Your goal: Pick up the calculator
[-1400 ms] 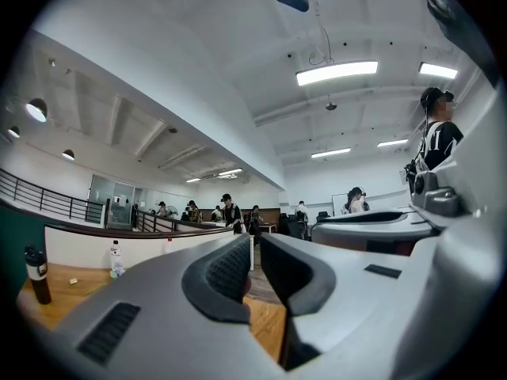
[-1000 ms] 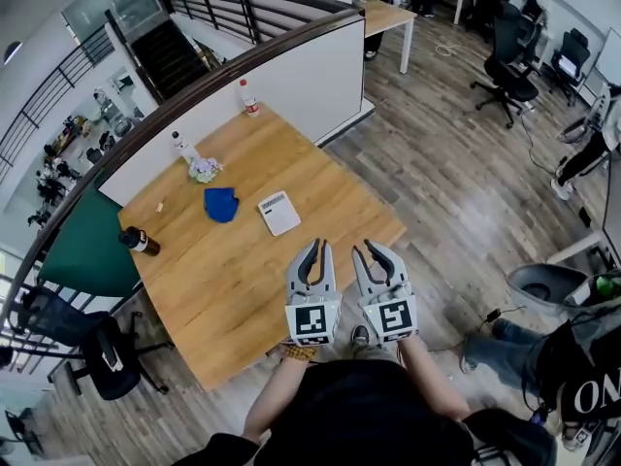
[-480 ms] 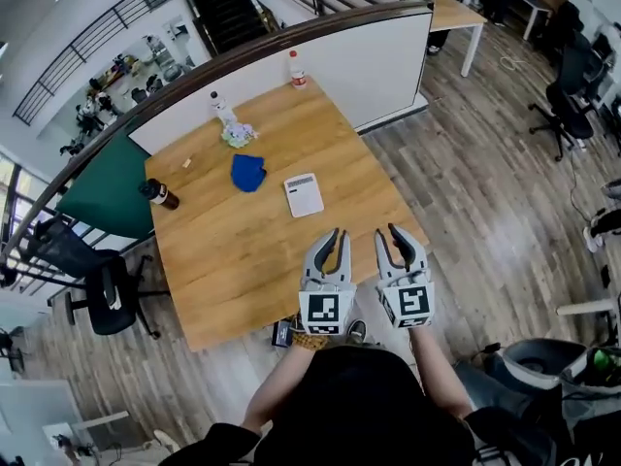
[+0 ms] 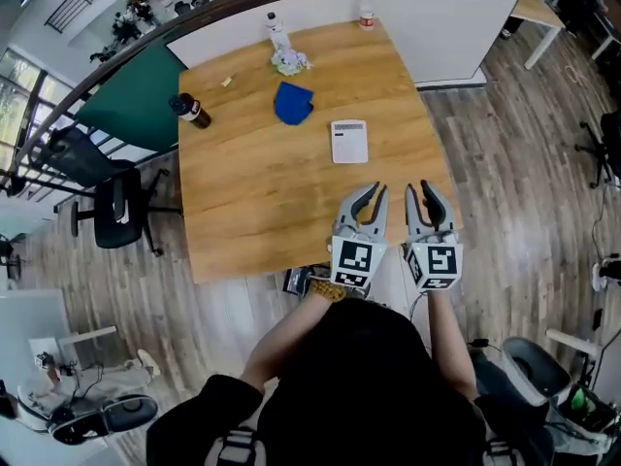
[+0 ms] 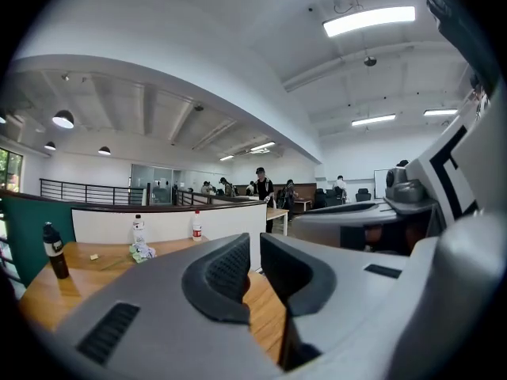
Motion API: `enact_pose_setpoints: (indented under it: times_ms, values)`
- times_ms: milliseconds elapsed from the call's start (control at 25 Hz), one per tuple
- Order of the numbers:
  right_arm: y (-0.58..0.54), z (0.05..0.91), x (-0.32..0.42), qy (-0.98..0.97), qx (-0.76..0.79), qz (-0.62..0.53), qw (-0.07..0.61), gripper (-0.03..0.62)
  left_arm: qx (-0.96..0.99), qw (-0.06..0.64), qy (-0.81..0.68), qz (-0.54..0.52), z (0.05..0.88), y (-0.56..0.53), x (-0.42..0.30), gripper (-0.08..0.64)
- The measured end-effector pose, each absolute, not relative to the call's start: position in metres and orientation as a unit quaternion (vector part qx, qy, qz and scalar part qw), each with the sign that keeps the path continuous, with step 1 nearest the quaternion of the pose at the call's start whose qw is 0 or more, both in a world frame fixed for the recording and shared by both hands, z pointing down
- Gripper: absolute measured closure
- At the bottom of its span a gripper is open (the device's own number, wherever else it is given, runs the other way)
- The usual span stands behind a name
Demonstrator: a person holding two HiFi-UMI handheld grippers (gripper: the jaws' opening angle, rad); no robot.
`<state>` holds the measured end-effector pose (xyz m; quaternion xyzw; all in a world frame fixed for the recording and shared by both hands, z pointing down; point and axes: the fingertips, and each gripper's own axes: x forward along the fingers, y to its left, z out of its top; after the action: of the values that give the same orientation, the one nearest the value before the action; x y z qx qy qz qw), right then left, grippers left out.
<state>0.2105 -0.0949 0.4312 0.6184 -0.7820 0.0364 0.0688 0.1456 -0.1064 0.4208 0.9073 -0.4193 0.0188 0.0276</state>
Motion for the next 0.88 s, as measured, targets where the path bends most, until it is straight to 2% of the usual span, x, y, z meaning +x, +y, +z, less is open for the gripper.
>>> enact_pose_setpoints:
  times_ms: [480,880]
  values:
    - [-0.149,0.473,0.179,-0.813,0.563,0.055,0.140,0.468,0.888,0.077,-0.454,0.021,0.451,-0.160,0.125,0.525]
    - [-0.192,0.507,0.158,-0.821,0.537,0.083,0.173,0.434,0.877,0.105,-0.468,0.025,0.477,-0.201,0.101,0.520]
